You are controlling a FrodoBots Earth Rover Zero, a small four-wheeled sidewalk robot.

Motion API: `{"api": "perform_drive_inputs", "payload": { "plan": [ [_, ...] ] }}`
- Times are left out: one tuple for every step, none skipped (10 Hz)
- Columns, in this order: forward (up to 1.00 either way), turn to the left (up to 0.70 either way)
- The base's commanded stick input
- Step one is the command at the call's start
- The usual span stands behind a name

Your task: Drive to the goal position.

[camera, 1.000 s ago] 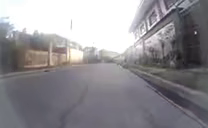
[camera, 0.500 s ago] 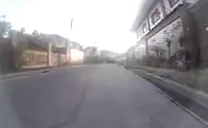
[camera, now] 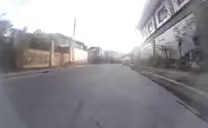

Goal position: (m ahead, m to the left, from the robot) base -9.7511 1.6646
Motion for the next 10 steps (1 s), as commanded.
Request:
{"api": "perform_drive_inputs", "payload": {
  "plan": [
    [1.00, -0.34],
    [1.00, 0.00],
    [1.00, 0.01],
    [1.00, 0.01],
    [1.00, 0.01],
    [1.00, 0.01],
    [1.00, 0.01],
    [1.00, 0.01],
    [1.00, 0.01],
    [1.00, 0.01]
  ]
}}
